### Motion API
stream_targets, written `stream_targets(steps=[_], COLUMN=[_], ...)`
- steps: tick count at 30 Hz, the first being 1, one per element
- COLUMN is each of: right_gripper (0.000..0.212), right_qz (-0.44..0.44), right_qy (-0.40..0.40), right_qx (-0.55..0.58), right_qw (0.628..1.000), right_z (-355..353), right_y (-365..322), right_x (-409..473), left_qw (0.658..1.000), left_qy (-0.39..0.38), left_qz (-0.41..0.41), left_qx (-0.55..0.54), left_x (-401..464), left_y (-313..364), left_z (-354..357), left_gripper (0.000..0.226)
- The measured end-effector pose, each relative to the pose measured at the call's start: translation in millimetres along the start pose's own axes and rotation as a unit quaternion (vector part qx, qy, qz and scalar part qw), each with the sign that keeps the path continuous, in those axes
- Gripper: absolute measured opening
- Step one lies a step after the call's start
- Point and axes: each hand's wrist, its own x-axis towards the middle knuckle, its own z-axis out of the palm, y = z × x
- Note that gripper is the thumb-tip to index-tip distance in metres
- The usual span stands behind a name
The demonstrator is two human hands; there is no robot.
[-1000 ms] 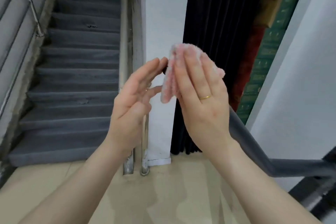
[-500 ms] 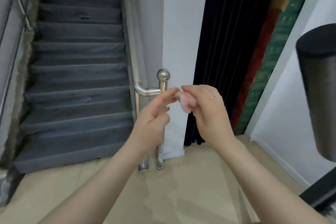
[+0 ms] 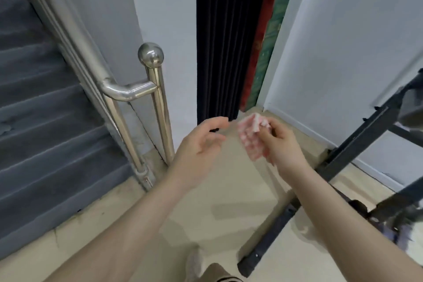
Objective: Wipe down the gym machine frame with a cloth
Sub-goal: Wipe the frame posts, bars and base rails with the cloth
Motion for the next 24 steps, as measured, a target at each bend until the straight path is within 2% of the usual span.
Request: stream_targets(steps=[4,6,8,11,15,17,20,24], right_gripper=[0.016,0.018,0.020,0.022,0.025,0.027,0.028,0.029], right_qz=[0.062,0.081,0.098,0.112,0.131,0.133,0.139,0.115], right_qy=[0.098,0.127,0.192,0.277,0.368,0.419,0.505,0.642], right_qx=[0.038,0.055,0.045,0.010,0.057,0.068,0.063,0.084], right_qw=[0.992,0.987,0.975,0.954,0.919,0.896,0.850,0.753], right_z=[-18,-29,-46,-74,-111,-126,-151,-183], right_y=[19,20,16,11,9,10,18,34], right_x=[68,107,142,180,211,224,243,272], left_qw=[0.997,0.995,0.989,0.971,0.938,0.916,0.867,0.778], left_qy=[-0.062,-0.089,-0.140,-0.233,-0.344,-0.396,-0.488,-0.599], left_qz=[0.027,0.004,-0.010,0.015,0.044,0.061,0.104,0.185], left_qx=[0.027,0.032,0.039,0.047,0.019,0.010,0.018,0.050], left_x=[95,150,206,274,345,374,414,472], left_y=[-20,-28,-33,-34,-31,-34,-37,-40], left_z=[4,12,27,63,132,172,231,293], left_gripper=[0.048,0.041,0.035,0.031,0.037,0.040,0.039,0.034])
